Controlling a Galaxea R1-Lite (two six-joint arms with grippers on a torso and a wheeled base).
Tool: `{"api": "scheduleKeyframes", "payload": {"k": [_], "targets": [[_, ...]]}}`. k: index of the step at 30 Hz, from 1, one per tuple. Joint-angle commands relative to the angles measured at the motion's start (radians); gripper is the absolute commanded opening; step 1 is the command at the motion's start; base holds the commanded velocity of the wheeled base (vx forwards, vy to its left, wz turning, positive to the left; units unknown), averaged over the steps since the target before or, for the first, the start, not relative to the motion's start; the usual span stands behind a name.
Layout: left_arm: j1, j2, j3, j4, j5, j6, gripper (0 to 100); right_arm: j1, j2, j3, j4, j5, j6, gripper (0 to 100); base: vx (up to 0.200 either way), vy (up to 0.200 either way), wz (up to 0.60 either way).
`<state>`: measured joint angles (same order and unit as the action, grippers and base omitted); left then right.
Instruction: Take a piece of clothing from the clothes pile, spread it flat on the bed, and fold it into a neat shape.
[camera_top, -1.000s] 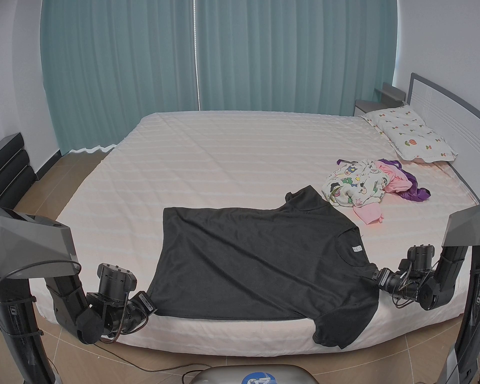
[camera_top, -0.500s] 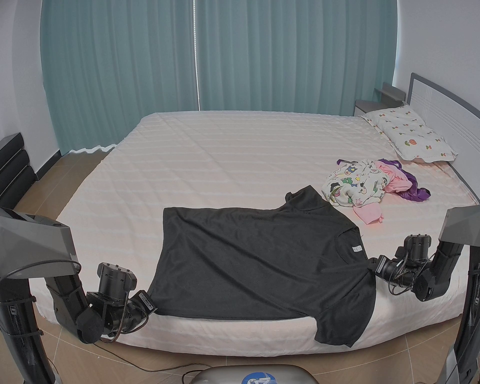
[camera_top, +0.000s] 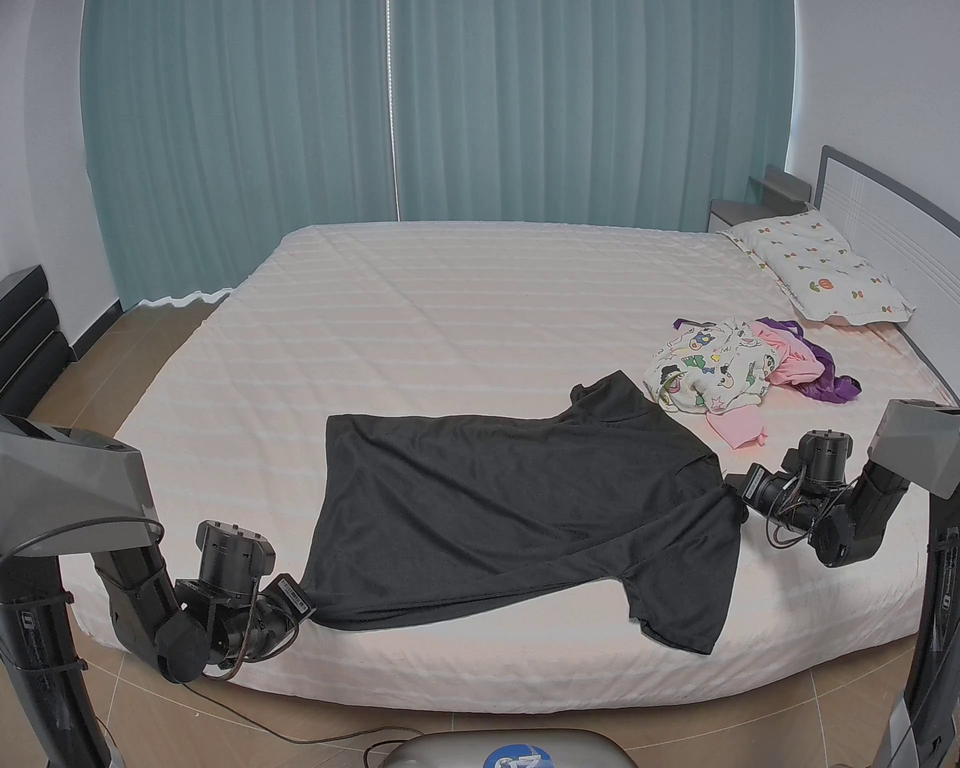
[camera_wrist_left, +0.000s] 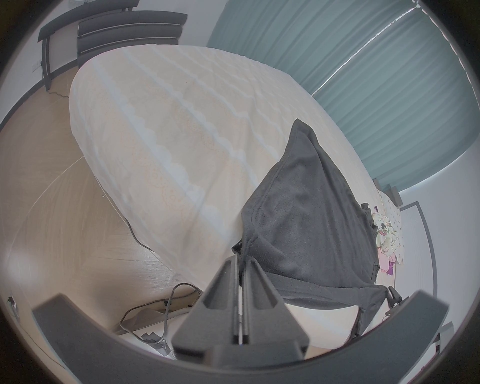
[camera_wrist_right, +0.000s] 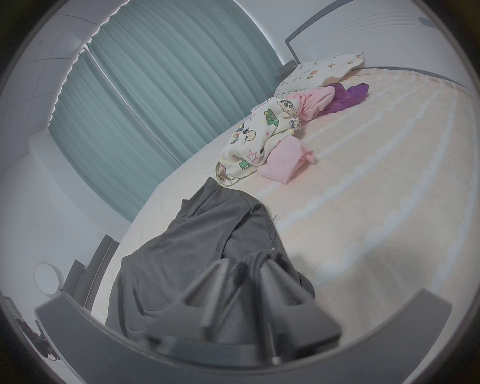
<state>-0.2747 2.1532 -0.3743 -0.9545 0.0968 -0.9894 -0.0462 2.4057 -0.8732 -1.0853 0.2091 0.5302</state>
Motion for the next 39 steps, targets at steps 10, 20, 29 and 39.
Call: {"api": "scheduleKeyframes", "payload": {"k": [10, 20, 29, 39], "targets": [[0.008, 0.017, -0.012, 0.000, -0.002, -0.011, 0, -0.092, -0.120, 0.103, 0.110, 0.003, -0.003, 100, 0.000, 0.000, 0.00], [0.008, 0.008, -0.008, 0.000, -0.002, -0.011, 0, -0.035, -0.260, 0.540, 0.031, 0.070, -0.007, 100, 0.000, 0.000, 0.00], [0.008, 0.008, -0.003, 0.000, -0.003, -0.011, 0, 0.062, -0.215, 0.680, -0.084, 0.079, -0.006, 100, 0.000, 0.000, 0.00], [0.009, 0.013, -0.008, 0.000, -0.003, -0.011, 0, 0.149, -0.117, 0.689, -0.174, 0.069, 0.002, 100, 0.000, 0.000, 0.00]]}}
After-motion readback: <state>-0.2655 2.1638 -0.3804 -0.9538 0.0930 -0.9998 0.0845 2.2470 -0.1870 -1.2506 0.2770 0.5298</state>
